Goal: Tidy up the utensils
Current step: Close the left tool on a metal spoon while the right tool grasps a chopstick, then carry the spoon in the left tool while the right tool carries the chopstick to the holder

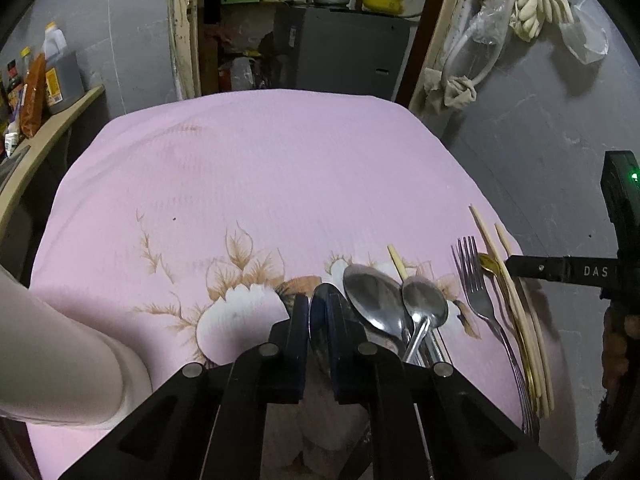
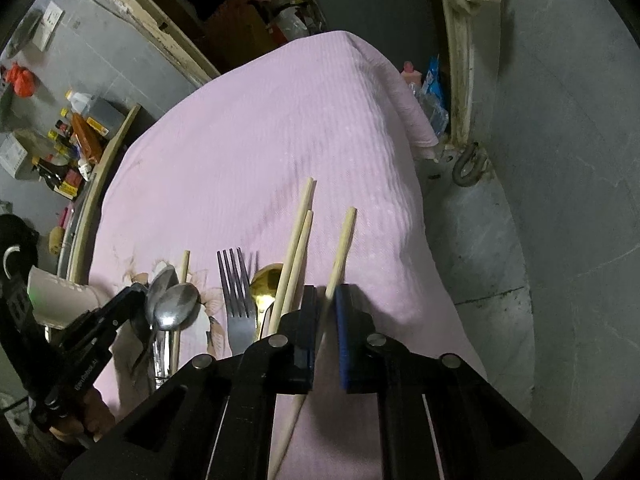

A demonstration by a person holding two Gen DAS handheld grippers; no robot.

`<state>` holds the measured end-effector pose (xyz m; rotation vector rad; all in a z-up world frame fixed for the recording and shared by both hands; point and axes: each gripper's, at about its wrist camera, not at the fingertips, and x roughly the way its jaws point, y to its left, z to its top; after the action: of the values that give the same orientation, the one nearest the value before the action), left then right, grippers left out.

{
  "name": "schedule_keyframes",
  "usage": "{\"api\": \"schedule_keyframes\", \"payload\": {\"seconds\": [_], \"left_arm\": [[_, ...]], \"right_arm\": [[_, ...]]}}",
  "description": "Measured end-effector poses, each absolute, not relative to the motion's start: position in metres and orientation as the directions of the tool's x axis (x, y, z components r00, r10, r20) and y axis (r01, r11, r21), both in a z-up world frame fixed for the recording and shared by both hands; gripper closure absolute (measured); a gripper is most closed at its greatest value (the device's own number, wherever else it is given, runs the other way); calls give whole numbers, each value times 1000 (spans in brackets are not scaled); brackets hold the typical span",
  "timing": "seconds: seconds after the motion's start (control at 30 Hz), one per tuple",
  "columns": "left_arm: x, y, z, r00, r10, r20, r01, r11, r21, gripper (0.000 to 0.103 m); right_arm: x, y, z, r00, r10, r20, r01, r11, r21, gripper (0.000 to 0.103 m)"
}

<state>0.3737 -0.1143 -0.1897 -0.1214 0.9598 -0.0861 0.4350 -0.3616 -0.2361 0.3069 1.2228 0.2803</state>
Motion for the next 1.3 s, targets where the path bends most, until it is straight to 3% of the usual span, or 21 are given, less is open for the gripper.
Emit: {"api": "schedule_keyframes", "payload": {"seconds": [0.33,0.57,0.8,1.3], "left_arm": [[357,-119,-165,622,-72,-779,-14,995,-104,101],[327,-122,-129,719,37,-694,-75,997,-24,101],[299,-115,-93,795,163,-585,-161,985,55,101],[263,-9,2,860,289,-419,-328,944,-22,101]], "right_arm": [[411,-372,-218,412,492,-766,-37,850,526,99],[377,-370,-188,563,564,-604,-126,781,612,99],[355,-336,-152,638,579,-507,-259,782,566,99],[353,-237,-50,710,666,-229,-474,693,544,99]]}}
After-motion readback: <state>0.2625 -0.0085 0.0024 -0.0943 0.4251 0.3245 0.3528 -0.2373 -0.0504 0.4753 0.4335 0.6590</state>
